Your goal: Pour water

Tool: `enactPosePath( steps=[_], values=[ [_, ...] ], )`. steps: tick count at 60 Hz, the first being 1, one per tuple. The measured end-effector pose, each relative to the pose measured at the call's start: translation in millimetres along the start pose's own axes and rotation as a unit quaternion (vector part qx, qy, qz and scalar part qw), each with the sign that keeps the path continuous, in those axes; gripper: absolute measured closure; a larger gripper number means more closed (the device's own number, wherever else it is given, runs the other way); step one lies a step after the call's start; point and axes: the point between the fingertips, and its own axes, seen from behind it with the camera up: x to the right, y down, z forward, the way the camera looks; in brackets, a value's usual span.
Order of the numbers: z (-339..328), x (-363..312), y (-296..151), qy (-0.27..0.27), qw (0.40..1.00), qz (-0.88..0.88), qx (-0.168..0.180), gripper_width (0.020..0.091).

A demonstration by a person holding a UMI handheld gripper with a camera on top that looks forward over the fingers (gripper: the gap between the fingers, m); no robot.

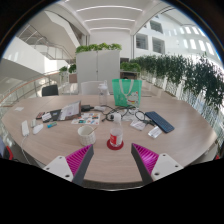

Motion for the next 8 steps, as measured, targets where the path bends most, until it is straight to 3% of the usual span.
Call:
enactPosePath(
  steps=[8],
  values=[
    [-30.5,1.0,-4.4,0.011,1.0,0.003,0.008,0.0261]
  ],
)
